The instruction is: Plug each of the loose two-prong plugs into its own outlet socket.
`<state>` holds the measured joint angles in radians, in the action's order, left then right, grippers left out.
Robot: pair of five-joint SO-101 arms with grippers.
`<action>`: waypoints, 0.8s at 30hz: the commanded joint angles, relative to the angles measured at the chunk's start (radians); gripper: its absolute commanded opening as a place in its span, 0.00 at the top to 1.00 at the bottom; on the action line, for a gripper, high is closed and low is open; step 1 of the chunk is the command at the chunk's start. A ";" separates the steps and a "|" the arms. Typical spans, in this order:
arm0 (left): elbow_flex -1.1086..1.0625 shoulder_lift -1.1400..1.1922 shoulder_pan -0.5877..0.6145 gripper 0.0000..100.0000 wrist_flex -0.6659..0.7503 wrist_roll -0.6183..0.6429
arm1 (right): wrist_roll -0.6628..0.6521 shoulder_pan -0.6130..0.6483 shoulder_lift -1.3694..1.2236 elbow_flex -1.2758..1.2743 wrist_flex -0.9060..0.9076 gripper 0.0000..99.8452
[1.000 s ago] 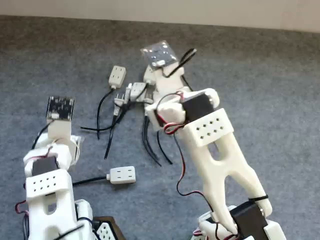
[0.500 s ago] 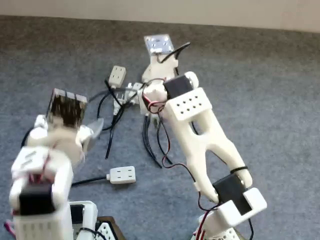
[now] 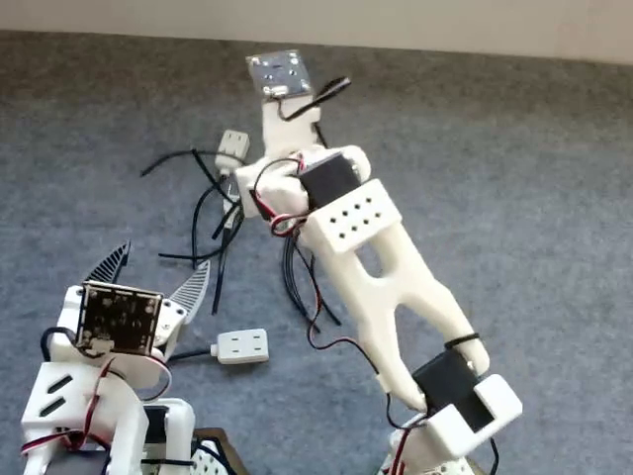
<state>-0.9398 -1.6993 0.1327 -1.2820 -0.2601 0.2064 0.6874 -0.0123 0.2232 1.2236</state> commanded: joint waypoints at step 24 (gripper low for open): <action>-0.237 0.001 -0.331 0.59 0.083 0.046 | -0.052 -0.013 0.924 -1.191 -0.639 0.99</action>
<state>-1.1331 -1.7024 -0.1772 -1.2559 -0.2217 0.1695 0.6199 0.8761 -0.9628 0.5715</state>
